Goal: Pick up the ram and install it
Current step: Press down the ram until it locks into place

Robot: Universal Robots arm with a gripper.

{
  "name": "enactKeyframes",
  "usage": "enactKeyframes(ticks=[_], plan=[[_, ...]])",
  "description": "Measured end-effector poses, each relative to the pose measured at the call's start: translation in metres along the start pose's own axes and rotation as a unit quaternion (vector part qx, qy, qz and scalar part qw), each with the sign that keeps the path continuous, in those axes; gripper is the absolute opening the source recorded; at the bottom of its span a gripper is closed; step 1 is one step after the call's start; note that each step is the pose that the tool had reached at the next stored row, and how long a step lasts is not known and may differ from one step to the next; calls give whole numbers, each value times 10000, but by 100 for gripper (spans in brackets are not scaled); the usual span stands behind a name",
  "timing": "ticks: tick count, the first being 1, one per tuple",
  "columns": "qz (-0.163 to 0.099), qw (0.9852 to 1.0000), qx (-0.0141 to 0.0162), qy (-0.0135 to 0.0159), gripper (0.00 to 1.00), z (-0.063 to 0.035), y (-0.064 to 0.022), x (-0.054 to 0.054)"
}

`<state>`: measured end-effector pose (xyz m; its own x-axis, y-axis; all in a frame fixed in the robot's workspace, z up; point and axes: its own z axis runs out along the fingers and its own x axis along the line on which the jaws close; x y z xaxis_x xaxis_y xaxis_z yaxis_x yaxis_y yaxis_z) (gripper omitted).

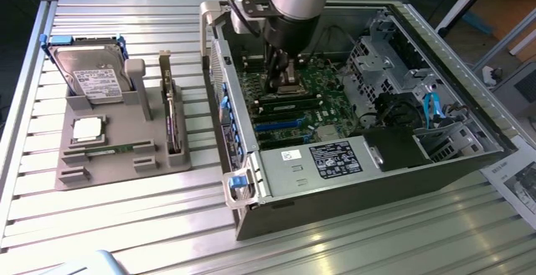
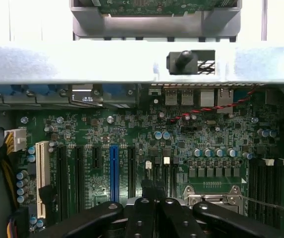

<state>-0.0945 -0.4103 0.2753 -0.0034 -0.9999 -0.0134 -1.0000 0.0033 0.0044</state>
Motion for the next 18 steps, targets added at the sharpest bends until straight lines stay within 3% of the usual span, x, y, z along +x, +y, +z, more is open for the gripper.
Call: enactKeyframes(ticks=[6, 11, 13, 18], plan=[[0, 10000, -2, 0, 10, -213, 0, -3], [-1, 10000, -2, 0, 10, -262, -2, -3], [0, 10000, -10, -1, 10, -262, -55, -4], [0, 10000, -55, 0, 10, -264, -300, -4]])
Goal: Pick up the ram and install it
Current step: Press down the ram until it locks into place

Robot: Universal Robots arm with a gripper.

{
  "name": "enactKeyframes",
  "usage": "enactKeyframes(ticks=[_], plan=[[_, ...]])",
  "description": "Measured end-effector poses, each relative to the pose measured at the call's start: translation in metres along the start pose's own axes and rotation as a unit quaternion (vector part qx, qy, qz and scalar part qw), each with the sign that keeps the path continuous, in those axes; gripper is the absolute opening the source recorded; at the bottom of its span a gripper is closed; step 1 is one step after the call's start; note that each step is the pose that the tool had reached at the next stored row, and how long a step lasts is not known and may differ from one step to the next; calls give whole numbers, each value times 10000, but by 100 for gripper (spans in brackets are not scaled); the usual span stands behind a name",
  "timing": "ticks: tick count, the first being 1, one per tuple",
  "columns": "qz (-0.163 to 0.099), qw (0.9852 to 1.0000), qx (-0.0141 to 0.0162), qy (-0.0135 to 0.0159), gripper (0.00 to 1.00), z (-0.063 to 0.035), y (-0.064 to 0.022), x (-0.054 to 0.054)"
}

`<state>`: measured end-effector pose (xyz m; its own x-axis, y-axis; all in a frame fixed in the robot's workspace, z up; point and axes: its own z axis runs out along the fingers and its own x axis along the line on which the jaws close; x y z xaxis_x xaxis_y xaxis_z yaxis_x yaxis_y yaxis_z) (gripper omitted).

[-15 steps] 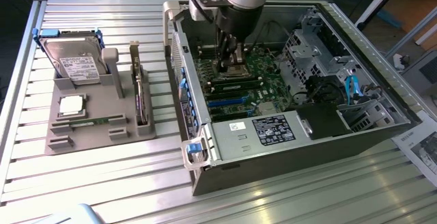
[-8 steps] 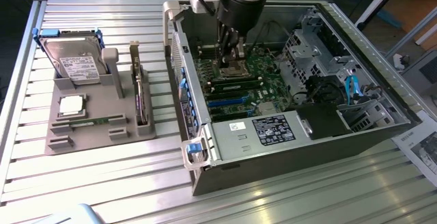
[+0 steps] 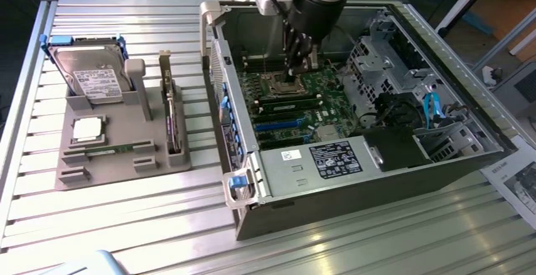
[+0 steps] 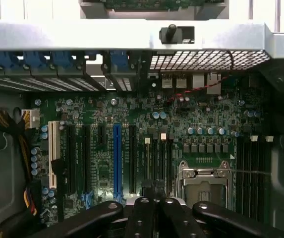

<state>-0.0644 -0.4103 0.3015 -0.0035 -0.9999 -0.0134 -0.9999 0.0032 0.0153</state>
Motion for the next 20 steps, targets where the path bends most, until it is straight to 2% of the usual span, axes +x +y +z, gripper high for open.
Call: enactKeyframes(ticks=[2, 8, 10, 18, 20], plan=[[0, 10000, -28, 0, 10, -2, -118, -1], [1, 10000, -76, 0, 10, -5, -287, -1], [1, 10000, -89, 0, 10, -6, -328, -1], [2, 9998, -187, 0, 10, -26, -490, -2], [3, 9998, -193, 1, 10, -27, -499, -2]])
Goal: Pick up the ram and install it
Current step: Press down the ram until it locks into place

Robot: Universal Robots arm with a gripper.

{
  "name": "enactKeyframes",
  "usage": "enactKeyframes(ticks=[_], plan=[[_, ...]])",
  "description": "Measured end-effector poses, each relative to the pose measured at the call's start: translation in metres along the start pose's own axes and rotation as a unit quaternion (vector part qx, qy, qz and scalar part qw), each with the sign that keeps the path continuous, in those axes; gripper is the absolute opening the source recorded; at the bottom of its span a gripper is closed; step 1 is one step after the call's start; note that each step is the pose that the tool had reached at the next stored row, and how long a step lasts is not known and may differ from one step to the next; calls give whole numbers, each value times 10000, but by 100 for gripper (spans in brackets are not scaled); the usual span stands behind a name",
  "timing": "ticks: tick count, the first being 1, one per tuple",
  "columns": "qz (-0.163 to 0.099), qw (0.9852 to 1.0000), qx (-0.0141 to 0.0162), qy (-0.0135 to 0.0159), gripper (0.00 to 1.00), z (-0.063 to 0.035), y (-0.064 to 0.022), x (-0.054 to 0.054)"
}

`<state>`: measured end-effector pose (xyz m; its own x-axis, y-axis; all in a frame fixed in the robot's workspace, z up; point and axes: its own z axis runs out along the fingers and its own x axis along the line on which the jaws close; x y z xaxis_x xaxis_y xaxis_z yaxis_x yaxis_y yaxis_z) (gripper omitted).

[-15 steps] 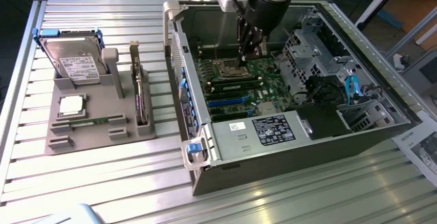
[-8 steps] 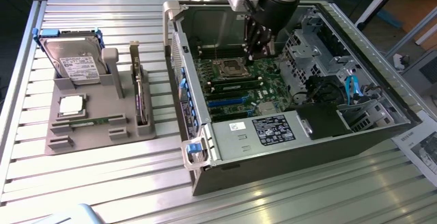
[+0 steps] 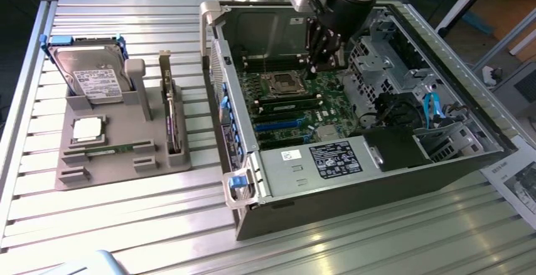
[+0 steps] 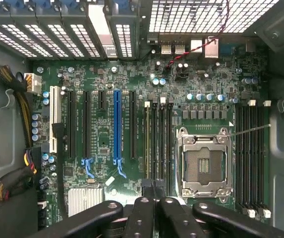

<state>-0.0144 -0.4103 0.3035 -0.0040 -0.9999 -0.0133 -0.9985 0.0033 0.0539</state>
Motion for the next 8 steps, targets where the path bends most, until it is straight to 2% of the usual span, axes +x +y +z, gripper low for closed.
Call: enactKeyframes(ticks=[8], plan=[[-136, 9999, 9, 6, 10, 0, -1, 0]])
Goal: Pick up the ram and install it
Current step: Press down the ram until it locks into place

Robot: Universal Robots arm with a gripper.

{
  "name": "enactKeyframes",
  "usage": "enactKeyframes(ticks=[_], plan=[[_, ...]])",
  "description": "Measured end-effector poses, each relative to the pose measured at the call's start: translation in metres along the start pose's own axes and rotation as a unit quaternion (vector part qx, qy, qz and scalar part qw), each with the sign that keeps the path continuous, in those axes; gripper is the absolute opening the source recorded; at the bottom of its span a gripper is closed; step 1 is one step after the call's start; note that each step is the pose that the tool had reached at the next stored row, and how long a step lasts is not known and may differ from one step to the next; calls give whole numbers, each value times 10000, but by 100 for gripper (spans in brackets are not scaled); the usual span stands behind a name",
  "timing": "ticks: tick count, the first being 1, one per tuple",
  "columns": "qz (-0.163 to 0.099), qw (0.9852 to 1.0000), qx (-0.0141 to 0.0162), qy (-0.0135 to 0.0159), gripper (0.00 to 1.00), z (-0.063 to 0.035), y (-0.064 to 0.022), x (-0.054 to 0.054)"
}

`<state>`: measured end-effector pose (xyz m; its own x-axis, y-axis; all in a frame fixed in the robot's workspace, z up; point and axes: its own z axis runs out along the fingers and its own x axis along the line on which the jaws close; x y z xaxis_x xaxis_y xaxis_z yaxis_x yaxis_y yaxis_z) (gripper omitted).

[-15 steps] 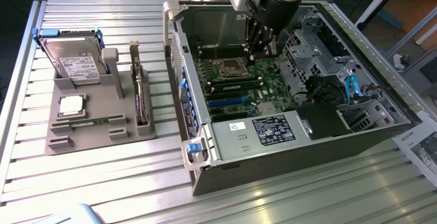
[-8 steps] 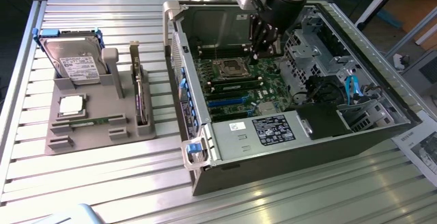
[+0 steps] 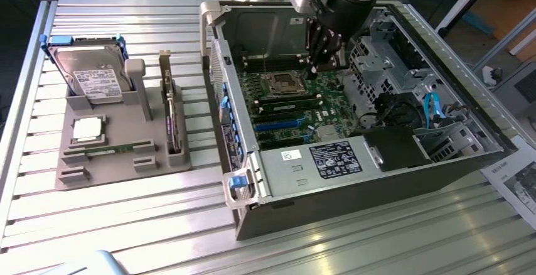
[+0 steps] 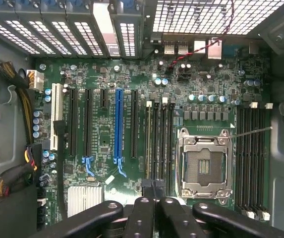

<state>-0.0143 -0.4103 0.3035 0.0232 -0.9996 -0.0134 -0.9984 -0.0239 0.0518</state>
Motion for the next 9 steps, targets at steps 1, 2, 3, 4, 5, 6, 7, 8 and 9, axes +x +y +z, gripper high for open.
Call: enactKeyframes(ticks=[1, 2, 3, 4, 5, 6, 7, 8, 9], plan=[[0, 10000, 0, 0, 10, 0, 0, 0], [0, 10000, -1, 2, 10, -6, 0, -1], [0, 10000, -1, 2, 10, -20, 1, -1], [0, 10000, 0, 1, 10, -54, 3, -1], [0, 10000, 0, 0, 10, -82, 4, -2], [-1, 10000, 0, 1, 10, -132, 7, -2], [-1, 10000, 0, 0, 10, -182, 10, -3], [-1, 10000, 0, 0, 10, -214, 11, -3], [-1, 10000, 0, 0, 10, -244, 13, -3]])
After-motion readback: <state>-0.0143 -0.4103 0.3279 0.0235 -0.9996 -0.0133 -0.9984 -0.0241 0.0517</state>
